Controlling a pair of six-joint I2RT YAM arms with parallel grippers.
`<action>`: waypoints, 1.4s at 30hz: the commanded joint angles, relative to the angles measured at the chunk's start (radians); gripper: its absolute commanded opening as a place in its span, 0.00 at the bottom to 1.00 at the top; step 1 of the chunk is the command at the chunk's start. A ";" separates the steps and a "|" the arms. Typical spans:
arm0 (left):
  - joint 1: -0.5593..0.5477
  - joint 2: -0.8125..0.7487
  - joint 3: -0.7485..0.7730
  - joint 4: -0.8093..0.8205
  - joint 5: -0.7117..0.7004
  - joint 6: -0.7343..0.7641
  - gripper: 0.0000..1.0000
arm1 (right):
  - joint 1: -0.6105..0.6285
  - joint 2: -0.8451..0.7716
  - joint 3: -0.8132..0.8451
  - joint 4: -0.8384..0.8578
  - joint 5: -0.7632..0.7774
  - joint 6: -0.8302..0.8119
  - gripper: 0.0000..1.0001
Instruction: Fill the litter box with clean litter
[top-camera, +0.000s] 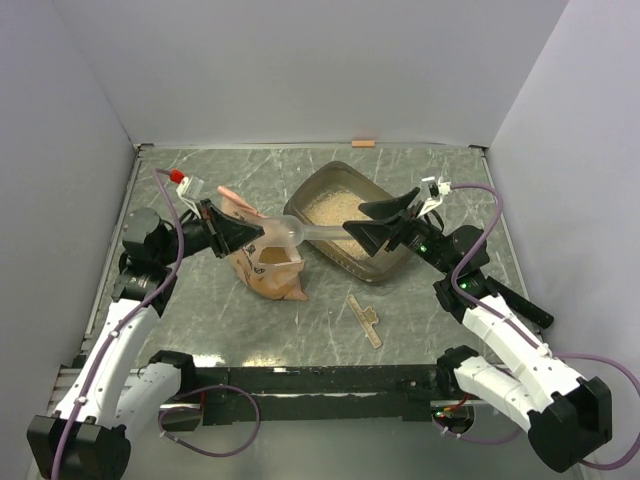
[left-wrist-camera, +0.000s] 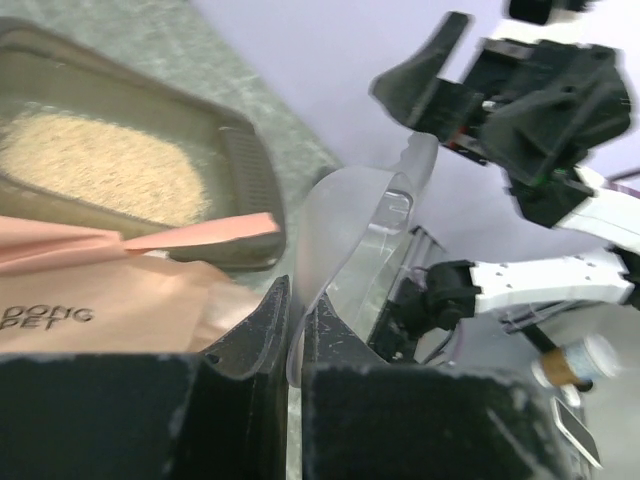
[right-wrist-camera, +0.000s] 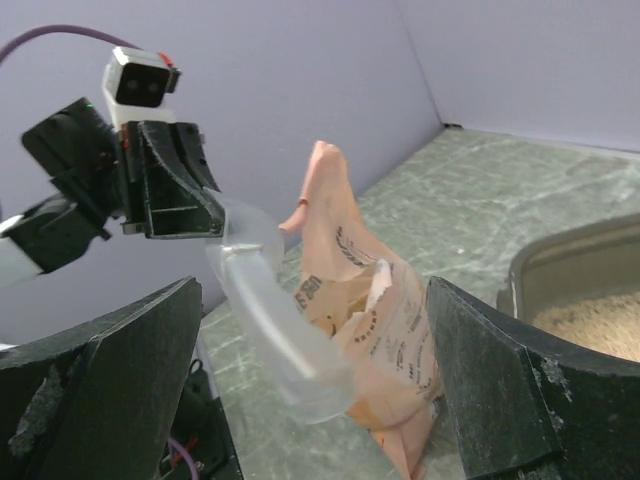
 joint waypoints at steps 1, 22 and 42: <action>0.031 -0.013 -0.022 0.213 0.153 -0.115 0.01 | -0.032 0.027 -0.019 0.182 -0.127 0.054 0.99; 0.035 -0.053 -0.027 0.152 0.161 -0.089 0.01 | 0.023 0.070 -0.051 0.317 -0.274 0.166 0.95; 0.035 -0.050 -0.005 0.089 0.149 -0.038 0.01 | 0.147 0.074 0.010 0.213 -0.228 0.077 0.77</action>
